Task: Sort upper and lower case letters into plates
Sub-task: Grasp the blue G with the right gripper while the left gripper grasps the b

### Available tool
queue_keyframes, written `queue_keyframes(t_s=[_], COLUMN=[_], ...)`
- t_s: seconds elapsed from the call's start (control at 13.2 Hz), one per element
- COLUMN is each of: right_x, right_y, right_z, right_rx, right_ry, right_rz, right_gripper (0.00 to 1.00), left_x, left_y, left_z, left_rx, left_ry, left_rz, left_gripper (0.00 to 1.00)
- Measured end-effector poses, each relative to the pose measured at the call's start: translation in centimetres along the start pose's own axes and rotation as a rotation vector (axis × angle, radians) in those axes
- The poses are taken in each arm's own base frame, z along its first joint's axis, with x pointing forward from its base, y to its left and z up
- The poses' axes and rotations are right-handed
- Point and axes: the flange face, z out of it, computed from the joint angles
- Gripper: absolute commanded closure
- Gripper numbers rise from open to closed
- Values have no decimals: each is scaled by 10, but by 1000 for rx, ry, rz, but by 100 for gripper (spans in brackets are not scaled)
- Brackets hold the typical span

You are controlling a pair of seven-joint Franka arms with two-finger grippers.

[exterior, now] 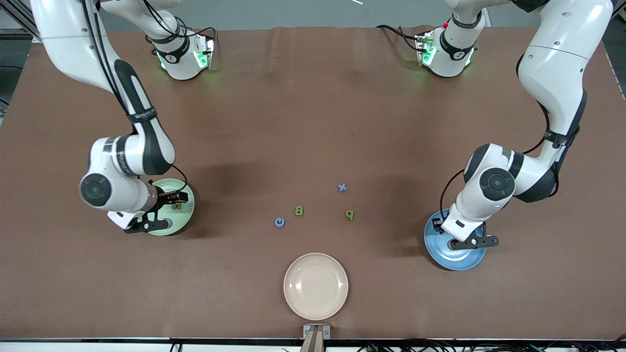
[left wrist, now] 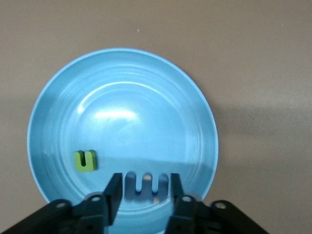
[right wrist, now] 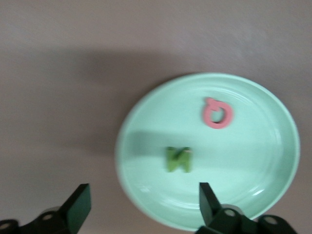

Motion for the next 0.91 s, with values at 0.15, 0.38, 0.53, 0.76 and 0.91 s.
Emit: queue_keyframes(t_s=[0.15, 0.38, 0.53, 0.76, 0.91], right_x=[6, 12, 22, 32, 35], right_y=[-60, -173, -228, -259, -264], right_z=[-15, 19, 57, 88, 98], right_rx=[58, 55, 50, 36, 18], right_ry=[52, 103, 117, 165, 185], right_rz=[87, 179, 222, 307, 330], right_gripper=[0, 0, 0, 1, 8], left_x=[-4, -22, -43, -66, -79], left_y=[16, 73, 120, 166, 194], left_z=[-4, -15, -19, -17, -10], left_rx=[-12, -43, -53, -66, -77], left_ry=[3, 5, 2, -9, -23], left_rz=[-29, -103, -177, -243, -272], left_gripper=[0, 0, 0, 0, 2])
